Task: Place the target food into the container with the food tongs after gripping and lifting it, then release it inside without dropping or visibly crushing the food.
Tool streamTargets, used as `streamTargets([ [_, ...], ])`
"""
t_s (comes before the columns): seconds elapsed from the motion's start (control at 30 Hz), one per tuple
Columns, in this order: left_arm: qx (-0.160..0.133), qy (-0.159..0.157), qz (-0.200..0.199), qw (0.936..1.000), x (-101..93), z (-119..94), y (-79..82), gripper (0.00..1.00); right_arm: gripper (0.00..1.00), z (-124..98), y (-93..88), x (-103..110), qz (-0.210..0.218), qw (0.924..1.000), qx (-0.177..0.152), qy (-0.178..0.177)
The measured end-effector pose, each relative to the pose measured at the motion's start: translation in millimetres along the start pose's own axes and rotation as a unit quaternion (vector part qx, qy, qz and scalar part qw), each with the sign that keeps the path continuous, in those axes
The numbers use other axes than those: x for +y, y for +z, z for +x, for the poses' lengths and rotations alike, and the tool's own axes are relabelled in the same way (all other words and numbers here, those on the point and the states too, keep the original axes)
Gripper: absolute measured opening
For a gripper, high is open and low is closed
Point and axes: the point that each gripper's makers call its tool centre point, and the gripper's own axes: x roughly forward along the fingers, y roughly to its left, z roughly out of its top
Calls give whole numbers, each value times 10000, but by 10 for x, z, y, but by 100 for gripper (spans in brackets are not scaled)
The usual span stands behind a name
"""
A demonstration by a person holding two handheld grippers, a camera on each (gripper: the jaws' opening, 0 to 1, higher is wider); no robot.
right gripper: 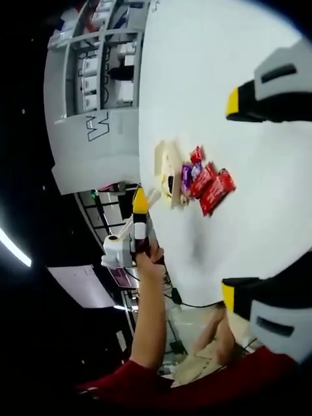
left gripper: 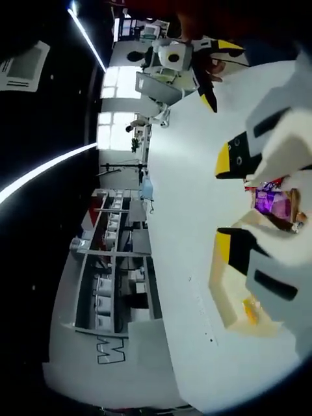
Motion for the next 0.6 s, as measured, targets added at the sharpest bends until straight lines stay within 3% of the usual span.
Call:
streamTargets([
  [0.3, 199, -539, -82, 9983, -309, 15, -167, 29, 100, 22, -4, 36, 13, 10000, -3, 9],
  [0.5, 258, -933, -423, 9944, -508, -5, -219, 29, 100, 60, -1, 75, -46, 10000, 32, 33],
  [0.6, 314, -1064, -360, 9932, -603, 10, -285, 29, 100, 57, 8, 91, -56, 10000, 27, 56],
])
